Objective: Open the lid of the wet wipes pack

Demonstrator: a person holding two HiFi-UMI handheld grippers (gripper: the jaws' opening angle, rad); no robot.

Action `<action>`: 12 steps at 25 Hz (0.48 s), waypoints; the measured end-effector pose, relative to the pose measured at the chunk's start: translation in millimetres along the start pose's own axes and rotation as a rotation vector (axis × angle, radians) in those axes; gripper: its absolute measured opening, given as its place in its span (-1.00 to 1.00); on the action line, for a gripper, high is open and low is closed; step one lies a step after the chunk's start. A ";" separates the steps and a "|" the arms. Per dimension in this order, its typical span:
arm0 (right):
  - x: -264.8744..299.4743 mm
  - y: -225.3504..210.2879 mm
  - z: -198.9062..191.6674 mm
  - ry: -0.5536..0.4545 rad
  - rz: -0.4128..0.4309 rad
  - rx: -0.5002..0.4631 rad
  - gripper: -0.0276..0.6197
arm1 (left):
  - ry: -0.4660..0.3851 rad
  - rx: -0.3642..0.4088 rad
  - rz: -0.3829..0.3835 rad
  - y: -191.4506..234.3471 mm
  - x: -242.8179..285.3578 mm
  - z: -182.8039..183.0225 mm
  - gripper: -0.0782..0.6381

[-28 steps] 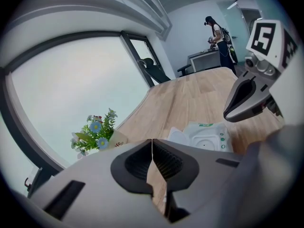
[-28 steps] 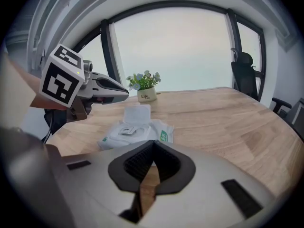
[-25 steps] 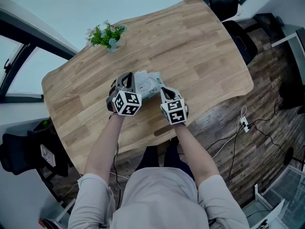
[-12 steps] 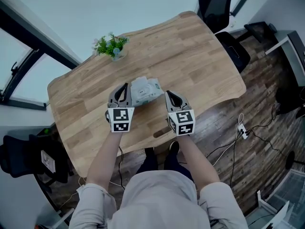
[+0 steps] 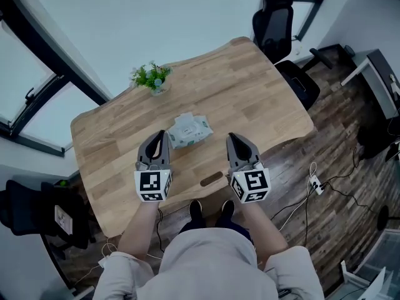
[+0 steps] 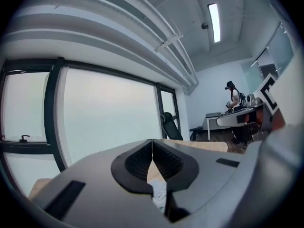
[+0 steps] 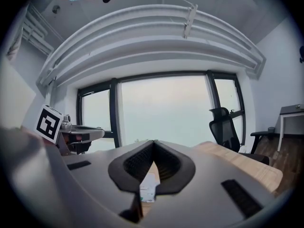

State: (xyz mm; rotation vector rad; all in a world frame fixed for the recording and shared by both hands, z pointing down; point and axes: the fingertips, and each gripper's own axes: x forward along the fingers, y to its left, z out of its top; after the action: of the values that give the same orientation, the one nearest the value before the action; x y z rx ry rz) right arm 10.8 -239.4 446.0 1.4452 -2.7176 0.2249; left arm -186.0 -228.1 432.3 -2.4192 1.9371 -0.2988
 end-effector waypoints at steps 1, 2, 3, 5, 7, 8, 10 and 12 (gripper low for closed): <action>-8.9 1.8 8.7 -0.019 -0.002 -0.003 -0.89 | -0.013 0.004 0.000 -2.3 -8.7 6.4 -0.72; -17.7 3.5 17.3 -0.038 -0.005 -0.006 -0.90 | -0.024 0.009 0.001 -4.4 -17.2 12.1 -0.72; -26.0 5.3 25.8 -0.056 -0.007 -0.011 -0.90 | -0.034 0.013 0.003 -6.2 -25.4 17.4 -0.72; -39.7 10.1 41.2 -0.087 -0.006 -0.034 -0.90 | -0.054 0.012 0.009 -8.4 -41.0 26.7 -0.72; -51.0 14.5 54.4 -0.109 -0.002 -0.060 -0.90 | -0.073 -0.008 0.017 -9.3 -55.1 35.1 -0.72; -56.2 15.6 60.7 -0.121 -0.002 -0.071 -0.90 | -0.082 -0.022 0.022 -9.5 -60.9 39.2 -0.72; -65.8 16.7 72.2 -0.149 -0.004 -0.087 -0.90 | -0.102 -0.046 0.033 -10.0 -70.8 46.7 -0.72; -74.5 18.8 81.2 -0.177 -0.004 -0.093 -0.90 | -0.121 -0.053 0.045 -11.3 -80.6 52.6 -0.72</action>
State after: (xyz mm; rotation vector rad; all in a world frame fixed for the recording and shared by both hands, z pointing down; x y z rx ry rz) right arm 38.6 -180.5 355.1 1.5124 -2.8180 -0.0307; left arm -183.0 -152.6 371.6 -2.3611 1.9681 -0.0989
